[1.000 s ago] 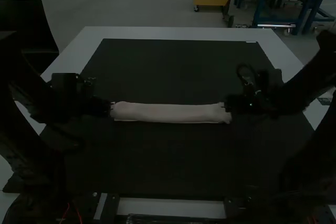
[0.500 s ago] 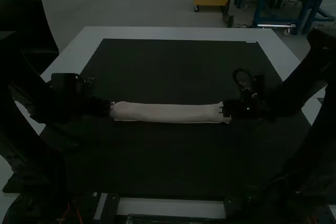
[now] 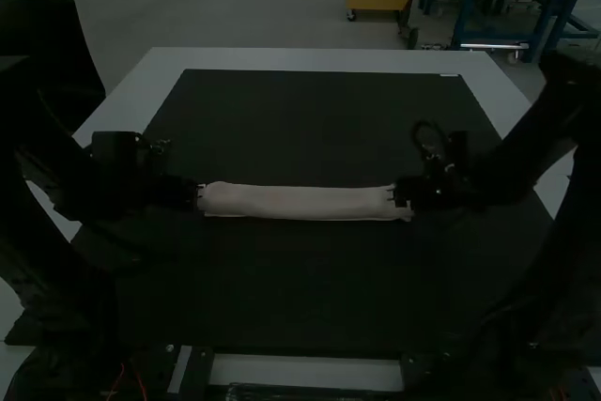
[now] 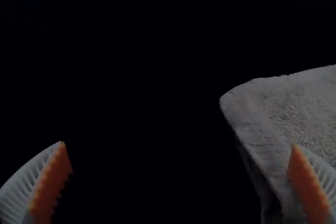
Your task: Fold the towel.
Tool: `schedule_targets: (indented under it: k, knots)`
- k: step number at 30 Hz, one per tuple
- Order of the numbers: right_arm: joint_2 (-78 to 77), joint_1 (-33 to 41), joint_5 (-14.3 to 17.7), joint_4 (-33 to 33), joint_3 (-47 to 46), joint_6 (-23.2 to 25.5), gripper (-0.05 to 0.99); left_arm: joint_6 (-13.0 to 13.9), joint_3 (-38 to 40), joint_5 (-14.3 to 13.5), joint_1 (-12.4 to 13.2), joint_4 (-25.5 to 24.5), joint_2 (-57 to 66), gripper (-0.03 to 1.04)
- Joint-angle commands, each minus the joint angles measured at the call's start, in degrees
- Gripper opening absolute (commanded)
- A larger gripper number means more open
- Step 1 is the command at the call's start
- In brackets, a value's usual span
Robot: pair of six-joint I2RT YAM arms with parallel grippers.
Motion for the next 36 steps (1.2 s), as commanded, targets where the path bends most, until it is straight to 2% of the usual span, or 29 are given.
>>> schedule_targets:
  k: [1, 14, 16, 19, 21, 22, 28, 32, 36]
  knots:
    - [0.5, 1.5, -1.0, 0.0, 1.3, 0.5, 0.87, -0.6, 0.0, 0.8, 0.2, 0.1, -2.5, 0.97]
    - [2.6, 2.8, 0.6, 0.1, 1.4, 0.7, 0.87, -0.6, 0.4, 1.5, 0.4, -2.2, -4.8, 0.97]
    - [3.3, 3.0, 0.5, 0.1, 1.5, 0.6, 0.71, -0.6, 0.4, 1.5, 0.5, -2.4, -5.0, 0.97]
    - [4.7, 3.1, -0.2, 0.0, 1.5, 0.0, 0.28, -0.6, 0.4, 1.6, 0.5, -2.4, -5.1, 0.97]
    - [5.0, 2.9, -1.8, 0.1, 1.4, -0.5, 0.03, -0.7, 0.4, 1.7, 0.6, -2.5, -5.2, 0.97]
    - [4.9, 2.8, -2.2, 0.1, 1.3, -0.6, -0.02, -0.8, 0.4, 1.7, 0.6, -2.6, -5.2, 0.97]
    - [0.5, 0.7, -3.5, -0.1, 1.6, 1.5, -0.02, -1.7, 0.4, 1.6, 0.7, -2.3, -5.4, 0.97]
    - [-5.2, -1.3, -3.7, -5.5, 3.6, 1.5, -0.02, -3.5, 0.7, 1.4, 1.2, -2.4, -5.6, 0.97]
    - [-10.3, -1.3, -5.0, -10.4, 6.1, 1.9, -0.02, -3.6, 0.7, 0.2, 1.4, -2.5, -5.6, 0.97]
